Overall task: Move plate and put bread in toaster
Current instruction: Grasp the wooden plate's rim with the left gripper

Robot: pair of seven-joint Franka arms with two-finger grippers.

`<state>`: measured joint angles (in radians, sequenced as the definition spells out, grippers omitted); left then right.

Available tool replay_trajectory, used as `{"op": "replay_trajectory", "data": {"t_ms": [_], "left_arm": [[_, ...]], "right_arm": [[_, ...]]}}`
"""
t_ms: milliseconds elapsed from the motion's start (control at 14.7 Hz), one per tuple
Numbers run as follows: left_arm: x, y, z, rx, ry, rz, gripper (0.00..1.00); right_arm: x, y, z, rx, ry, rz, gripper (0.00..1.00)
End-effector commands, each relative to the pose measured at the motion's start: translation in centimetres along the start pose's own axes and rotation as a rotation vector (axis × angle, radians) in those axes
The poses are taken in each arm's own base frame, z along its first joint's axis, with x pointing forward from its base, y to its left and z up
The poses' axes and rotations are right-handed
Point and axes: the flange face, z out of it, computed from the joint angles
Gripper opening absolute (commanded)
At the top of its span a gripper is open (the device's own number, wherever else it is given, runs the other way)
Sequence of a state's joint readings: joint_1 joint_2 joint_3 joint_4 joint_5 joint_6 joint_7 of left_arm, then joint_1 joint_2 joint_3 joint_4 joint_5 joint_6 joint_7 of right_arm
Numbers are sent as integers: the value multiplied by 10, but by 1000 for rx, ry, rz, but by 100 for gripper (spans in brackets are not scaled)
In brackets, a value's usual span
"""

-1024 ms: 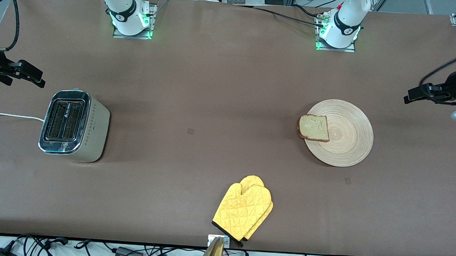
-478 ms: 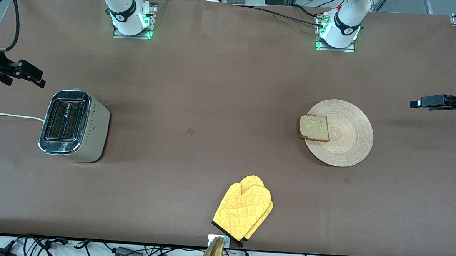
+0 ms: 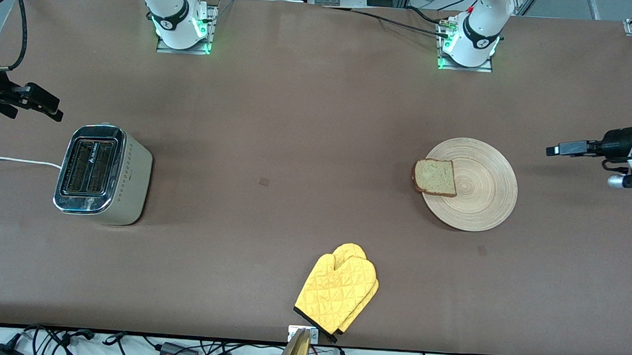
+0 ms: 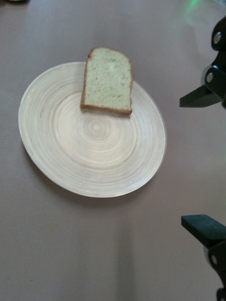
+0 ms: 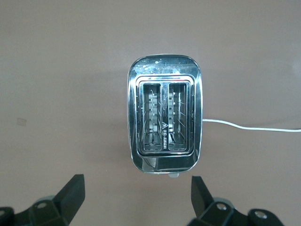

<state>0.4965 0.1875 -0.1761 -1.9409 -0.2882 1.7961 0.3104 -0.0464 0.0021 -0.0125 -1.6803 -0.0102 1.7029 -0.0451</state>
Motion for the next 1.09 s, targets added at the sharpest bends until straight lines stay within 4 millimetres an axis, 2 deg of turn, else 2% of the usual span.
{"op": "replay_trajectory", "data": {"t_ms": [0,137,273,546,1024], "left_arm": [[-6,-15,43,-45,47,55,100],[-1,-47,74,-114,40,64,100],[3,-57,94,-139,57,129,100],[-2,-77,122,-203,70,73,100],[1,-99,160,-282,80,49,100]], "right_arm": [[-4,0,-7,-1,2,-14,100],[-5,0,-6,-2,-1,-15,100],[-5,0,-6,-2,-1,-15,100],[-5,0,-6,0,-7,-14,100],[-5,0,-7,0,-5,-14,100]]}}
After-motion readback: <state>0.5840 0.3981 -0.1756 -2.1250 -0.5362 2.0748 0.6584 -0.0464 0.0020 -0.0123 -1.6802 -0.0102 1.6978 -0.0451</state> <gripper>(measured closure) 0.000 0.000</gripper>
